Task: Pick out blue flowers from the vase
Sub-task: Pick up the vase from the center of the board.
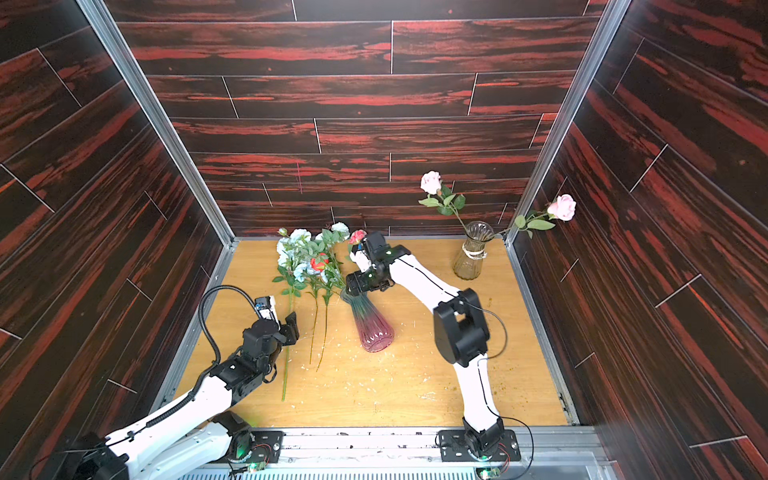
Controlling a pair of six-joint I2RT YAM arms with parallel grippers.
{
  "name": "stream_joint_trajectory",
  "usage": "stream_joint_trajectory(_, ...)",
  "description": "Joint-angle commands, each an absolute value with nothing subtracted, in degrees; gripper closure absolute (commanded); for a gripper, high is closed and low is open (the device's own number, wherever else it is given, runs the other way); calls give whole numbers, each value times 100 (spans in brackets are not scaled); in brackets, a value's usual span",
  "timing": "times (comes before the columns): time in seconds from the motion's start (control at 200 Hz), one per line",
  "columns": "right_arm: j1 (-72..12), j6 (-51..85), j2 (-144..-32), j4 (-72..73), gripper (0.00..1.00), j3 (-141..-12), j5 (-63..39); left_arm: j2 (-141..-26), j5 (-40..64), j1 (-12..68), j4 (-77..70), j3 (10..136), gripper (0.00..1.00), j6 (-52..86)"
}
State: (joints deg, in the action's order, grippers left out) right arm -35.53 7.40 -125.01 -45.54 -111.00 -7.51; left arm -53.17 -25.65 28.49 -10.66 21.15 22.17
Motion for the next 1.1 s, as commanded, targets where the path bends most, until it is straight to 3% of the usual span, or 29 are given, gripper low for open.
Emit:
stream_joint_trajectory(0.0,-3685,660,-13006,-5737,13,-11660,-118,-5148,-2375,2829,-1717,2072,36,2298)
stream_joint_trajectory(0.271,-3994,843,-14042,-6624,13,-12805,357,-5032,-2276,2825,-1836,1945,35,2276)
stream_joint_trajectory(0.491,-4061,1004,-14395,-6582,28,-12994,400,-4932,-2257,2821,-1874,1872,35,2266)
stream_joint_trajectory(0.822,-4057,1345,-12966,-4193,65,-10579,271,-4861,-2254,2820,-1890,1819,36,2267)
stream_joint_trajectory(1.097,-4033,1507,-11591,-1953,87,-8631,535,-4934,-2228,2812,-1859,1884,36,2271)
